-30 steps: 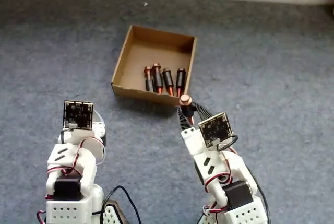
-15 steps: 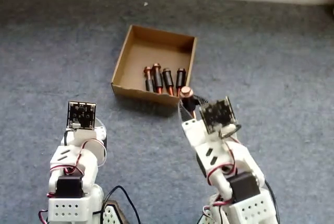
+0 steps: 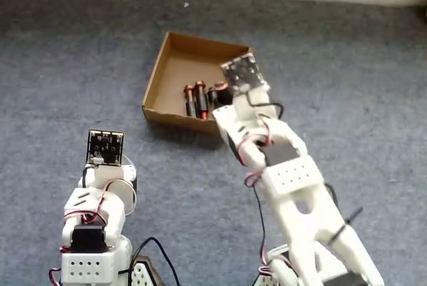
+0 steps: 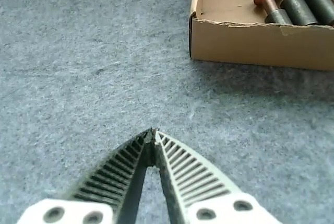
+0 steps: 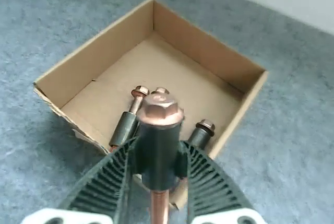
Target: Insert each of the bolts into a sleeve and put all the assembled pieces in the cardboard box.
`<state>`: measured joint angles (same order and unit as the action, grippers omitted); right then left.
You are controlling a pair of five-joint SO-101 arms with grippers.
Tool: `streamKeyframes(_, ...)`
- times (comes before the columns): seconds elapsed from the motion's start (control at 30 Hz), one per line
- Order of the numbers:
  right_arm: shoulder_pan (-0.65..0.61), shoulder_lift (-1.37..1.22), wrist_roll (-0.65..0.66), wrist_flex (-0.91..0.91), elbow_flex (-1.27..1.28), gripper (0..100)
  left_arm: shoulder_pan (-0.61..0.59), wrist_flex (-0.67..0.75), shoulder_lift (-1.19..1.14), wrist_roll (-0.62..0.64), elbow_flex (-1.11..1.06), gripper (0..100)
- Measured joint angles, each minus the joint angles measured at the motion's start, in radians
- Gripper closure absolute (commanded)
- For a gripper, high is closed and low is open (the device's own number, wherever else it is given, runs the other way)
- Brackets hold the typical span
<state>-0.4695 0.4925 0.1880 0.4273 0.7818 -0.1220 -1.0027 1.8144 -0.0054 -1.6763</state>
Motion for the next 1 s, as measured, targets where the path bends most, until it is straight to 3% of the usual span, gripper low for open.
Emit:
streamKeyframes(0.37, -0.061, -0.466, 0.0, -0.172, -0.299, 99.2, 0.0, 0.0, 0.0, -0.002, 0.0, 97)
streamKeyframes(0.47, -0.078, -0.585, 0.074, -0.173, -0.382, 99.2, 0.0, 0.0, 0.0, -0.002, 0.0, 97)
streamKeyframes(0.63, -0.123, -0.746, 0.229, -0.064, -0.491, 96.1, 0.0, 0.0, 0.0, -0.002, 0.0, 97)
streamKeyframes(0.77, -0.121, -0.81, 0.241, 0.031, -0.589, 84.8, 0.0, 0.0, 0.0, -0.002, 0.0, 97)
streamKeyframes(1.0, -0.121, -0.836, 0.247, 0.164, -0.684, 84.3, 0.0, 0.0, 0.0, -0.002, 0.0, 97)
